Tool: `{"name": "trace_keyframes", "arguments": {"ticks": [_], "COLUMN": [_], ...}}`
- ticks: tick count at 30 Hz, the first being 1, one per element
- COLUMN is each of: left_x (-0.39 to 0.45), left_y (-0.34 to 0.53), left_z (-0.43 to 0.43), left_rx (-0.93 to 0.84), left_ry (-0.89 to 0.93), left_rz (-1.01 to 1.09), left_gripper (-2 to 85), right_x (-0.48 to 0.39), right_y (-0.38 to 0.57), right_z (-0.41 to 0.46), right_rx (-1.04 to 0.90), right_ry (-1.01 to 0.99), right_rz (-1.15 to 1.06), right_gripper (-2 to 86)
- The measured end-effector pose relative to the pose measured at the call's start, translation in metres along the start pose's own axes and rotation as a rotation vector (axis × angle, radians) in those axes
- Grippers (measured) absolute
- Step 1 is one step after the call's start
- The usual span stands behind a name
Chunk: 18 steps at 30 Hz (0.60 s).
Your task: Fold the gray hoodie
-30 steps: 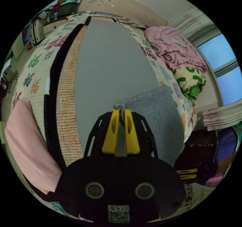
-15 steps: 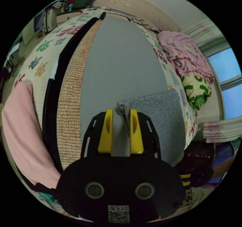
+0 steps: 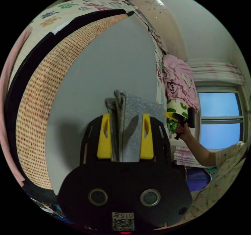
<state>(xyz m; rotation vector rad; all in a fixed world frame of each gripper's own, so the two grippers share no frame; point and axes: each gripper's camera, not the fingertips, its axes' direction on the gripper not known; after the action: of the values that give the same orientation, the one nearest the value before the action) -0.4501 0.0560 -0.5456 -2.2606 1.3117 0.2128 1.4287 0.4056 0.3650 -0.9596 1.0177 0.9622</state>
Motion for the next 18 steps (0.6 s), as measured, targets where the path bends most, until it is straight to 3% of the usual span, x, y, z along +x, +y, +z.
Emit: {"name": "trace_keyframes", "arguments": {"ticks": [4, 12, 18], "left_x": [-0.025, -0.089, -0.107], "left_y": [0.025, 0.105, 0.189], "left_z": [0.004, 0.013, -0.022], "left_rx": [-0.033, -0.071, 0.017], "left_ry": [0.03, 0.183, 0.125], "left_rz": [-0.015, -0.095, -0.067], "left_gripper": [13.6, 9.2, 8.2], "right_x": [-0.007, -0.029, -0.064], "right_y": [-0.03, -0.055, -0.061], "right_z": [0.029, 0.06, 0.092], "right_rx": [-0.075, -0.084, -0.063], "right_ry": [-0.123, -0.087, -0.02], "right_rz": [0.031, 0.035, 0.004], "right_gripper": [12.3, 9.9, 8.5]}}
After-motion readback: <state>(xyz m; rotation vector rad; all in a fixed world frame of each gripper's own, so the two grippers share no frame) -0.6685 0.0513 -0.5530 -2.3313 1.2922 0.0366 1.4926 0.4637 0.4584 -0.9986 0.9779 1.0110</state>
